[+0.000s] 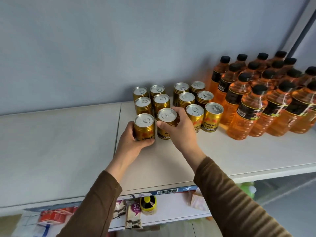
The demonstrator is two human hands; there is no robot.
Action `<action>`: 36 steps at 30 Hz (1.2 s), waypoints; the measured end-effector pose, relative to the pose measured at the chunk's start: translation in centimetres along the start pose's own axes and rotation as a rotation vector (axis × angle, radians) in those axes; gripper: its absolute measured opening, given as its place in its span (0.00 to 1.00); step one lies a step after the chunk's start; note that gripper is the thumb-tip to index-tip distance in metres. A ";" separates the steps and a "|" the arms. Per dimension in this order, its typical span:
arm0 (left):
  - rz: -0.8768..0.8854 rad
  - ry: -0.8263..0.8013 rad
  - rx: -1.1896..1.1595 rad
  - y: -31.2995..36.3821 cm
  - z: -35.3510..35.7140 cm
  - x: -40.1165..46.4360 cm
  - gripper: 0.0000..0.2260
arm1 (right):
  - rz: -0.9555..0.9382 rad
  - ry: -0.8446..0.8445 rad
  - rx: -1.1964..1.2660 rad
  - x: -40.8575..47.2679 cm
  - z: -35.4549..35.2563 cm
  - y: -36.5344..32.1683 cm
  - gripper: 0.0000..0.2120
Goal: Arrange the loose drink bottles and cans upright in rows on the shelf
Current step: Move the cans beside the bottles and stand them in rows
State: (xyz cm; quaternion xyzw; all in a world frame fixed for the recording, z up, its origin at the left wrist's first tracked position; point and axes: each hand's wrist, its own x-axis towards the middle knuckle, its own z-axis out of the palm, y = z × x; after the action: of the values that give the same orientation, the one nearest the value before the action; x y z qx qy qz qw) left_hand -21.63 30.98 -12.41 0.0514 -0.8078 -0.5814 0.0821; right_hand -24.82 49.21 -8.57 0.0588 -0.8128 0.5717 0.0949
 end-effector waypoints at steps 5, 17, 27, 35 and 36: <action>-0.042 0.043 0.013 -0.3 0.2 1.6 0.29 | -0.013 0.001 -0.120 0.9 0.7 0.3 0.29; -0.011 0.001 0.058 -0.6 0.4 3.0 0.34 | -0.006 0.035 -0.269 2.1 1.5 0.6 0.33; 0.007 -0.028 0.112 -0.8 -0.1 3.1 0.31 | -0.022 -0.094 -0.303 2.8 0.7 0.9 0.33; 0.018 -0.053 0.135 -0.7 -0.3 3.6 0.31 | -0.044 -0.106 -0.368 3.1 0.7 0.7 0.30; 0.017 -0.056 0.140 -0.7 -0.3 3.7 0.31 | -0.043 -0.110 -0.375 3.2 0.6 0.6 0.30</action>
State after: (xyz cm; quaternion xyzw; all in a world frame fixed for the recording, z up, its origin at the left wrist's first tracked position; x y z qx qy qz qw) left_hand -25.17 29.81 -12.71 0.0340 -0.8490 -0.5238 0.0607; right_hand -28.11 48.86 -8.63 0.0886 -0.9077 0.4039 0.0718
